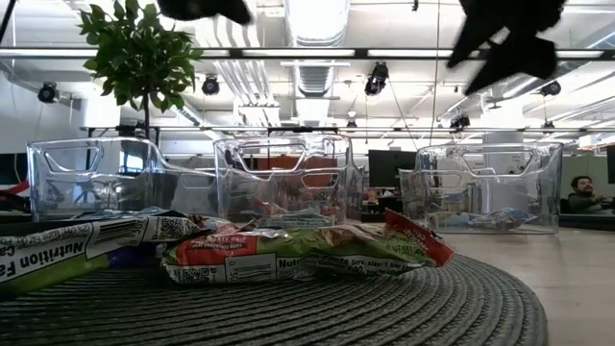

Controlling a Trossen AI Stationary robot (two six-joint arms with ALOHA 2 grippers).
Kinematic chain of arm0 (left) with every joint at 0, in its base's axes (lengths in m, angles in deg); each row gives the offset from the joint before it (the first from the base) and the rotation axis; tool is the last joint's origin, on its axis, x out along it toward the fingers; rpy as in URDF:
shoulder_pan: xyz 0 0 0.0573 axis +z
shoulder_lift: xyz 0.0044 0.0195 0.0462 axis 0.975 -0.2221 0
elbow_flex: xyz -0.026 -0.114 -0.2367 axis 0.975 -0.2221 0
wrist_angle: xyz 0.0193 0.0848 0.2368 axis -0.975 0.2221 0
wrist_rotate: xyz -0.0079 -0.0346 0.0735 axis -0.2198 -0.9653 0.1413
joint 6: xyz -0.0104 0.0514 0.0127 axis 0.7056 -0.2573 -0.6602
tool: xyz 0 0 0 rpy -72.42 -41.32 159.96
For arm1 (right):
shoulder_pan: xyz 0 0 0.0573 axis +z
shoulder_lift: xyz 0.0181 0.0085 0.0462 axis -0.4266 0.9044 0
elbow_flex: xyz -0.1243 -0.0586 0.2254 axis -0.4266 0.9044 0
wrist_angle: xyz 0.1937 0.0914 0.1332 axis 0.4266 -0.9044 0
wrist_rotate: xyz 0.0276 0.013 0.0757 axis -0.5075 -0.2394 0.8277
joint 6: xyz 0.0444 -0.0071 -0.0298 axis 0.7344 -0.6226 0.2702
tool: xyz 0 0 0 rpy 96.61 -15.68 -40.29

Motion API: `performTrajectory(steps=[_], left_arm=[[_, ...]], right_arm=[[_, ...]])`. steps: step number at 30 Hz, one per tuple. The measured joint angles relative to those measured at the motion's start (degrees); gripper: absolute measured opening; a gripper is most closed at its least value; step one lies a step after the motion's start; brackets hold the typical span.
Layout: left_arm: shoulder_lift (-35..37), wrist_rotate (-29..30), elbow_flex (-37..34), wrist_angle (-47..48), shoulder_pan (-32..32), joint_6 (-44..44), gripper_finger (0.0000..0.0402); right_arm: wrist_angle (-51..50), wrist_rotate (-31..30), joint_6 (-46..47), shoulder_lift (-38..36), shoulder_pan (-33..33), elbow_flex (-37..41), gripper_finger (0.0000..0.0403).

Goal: Pick and place Granola Bars by type
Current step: Put the red granola bar into the middle transparent bin

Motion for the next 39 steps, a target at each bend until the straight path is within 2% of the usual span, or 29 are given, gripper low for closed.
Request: performTrajectory(steps=[3, 7, 10, 14, 17, 22, 26, 32, 36, 39], left_arm=[[0.0, 0.0, -1.2, 0.0, -4.8, 3.6, 0.0181], [-0.1, 0.2, -2.6, -0.5, -9.6, 12.0, 0.0181], [-0.1, 0.4, -4.1, -0.7, -12.3, 20.0, 0.0181], [-0.1, 1.0, -6.2, -1.5, -15.7, 31.8, 0.0181], [-0.1, 6.1, -7.4, -3.5, -18.9, 37.2, 0.0181], [-0.1, 19.7, -9.2, -9.3, -24.3, 41.7, 0.0181], [-0.1, 26.0, -10.1, -9.8, -27.0, 45.1, 0.0181], [0.0, 27.5, -13.8, -9.5, -28.9, 52.7, 0.0181], [0.3, 28.6, -16.7, -14.6, -31.0, 53.3, 0.0181], [0.5, 31.2, -18.3, -18.2, -32.8, 52.2, 0.0181]], right_arm=[[9.8, 4.8, -12.3, 0.8, 0.0, 0.0, 0.0249], [18.9, 6.8, -25.5, 2.6, 0.0, 0.0, 0.0248], [22.5, 9.5, -27.8, 4.8, -0.1, 0.0, 0.0244], [24.2, 18.5, -28.0, 10.0, -0.4, -1.4, 0.024], [24.1, 22.8, -29.2, 15.3, 0.6, -3.6, 0.024], [20.2, 23.3, -34.5, 23.3, 3.8, -9.5, 0.0239], [15.4, 23.1, -36.5, 28.9, 5.7, -14.7, 0.0239], [15.1, 23.0, -39.2, 37.1, 6.5, -21.3, 0.0238], [13.7, 23.0, -43.6, 43.1, 6.5, -26.0, 0.0238], [11.5, 23.0, -43.6, 47.0, 6.6, -30.0, 0.0238]])
